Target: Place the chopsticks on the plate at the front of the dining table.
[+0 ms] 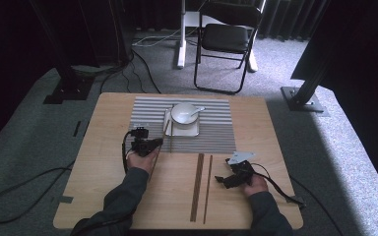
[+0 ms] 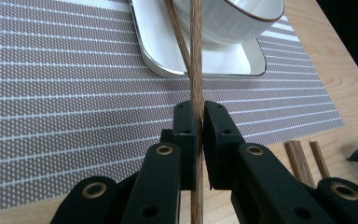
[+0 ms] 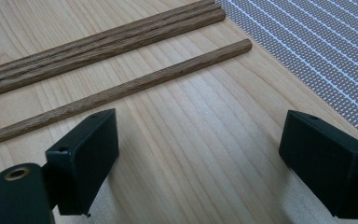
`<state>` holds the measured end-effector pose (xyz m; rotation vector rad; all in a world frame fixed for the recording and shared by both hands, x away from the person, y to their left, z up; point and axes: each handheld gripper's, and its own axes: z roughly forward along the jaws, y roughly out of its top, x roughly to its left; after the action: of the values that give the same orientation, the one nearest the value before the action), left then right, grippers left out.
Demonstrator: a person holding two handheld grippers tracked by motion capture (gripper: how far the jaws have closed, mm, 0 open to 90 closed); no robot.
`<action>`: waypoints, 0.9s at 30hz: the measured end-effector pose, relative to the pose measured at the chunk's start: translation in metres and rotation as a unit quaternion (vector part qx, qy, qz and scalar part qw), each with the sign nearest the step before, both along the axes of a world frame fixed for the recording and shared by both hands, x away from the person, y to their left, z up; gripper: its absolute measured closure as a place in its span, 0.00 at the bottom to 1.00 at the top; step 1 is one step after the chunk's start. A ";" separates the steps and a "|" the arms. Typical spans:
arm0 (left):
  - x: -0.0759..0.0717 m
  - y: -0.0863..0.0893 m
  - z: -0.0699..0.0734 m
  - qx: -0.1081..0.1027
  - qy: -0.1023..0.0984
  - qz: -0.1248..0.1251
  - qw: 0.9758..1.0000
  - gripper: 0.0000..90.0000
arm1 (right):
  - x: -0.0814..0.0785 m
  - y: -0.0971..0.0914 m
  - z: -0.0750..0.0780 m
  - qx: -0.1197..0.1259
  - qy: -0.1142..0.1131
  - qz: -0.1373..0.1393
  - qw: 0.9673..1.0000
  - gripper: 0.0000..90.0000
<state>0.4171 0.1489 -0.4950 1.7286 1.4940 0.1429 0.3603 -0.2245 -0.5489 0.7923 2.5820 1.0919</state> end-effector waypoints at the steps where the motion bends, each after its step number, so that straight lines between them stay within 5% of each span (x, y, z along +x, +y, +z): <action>1: 0.001 0.001 0.001 -0.001 0.000 0.002 1.000 0.94 | 0.000 0.000 0.000 0.000 0.000 0.000 1.000 0.13; 27: 0.021 0.007 0.005 -0.001 0.002 0.019 1.000 0.94 | 0.000 0.000 0.000 0.000 -0.002 0.001 1.000 0.13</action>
<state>0.4381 0.1562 -0.4898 1.7002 1.5309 0.1584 0.3605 -0.2246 -0.5489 0.7877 2.5805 1.0930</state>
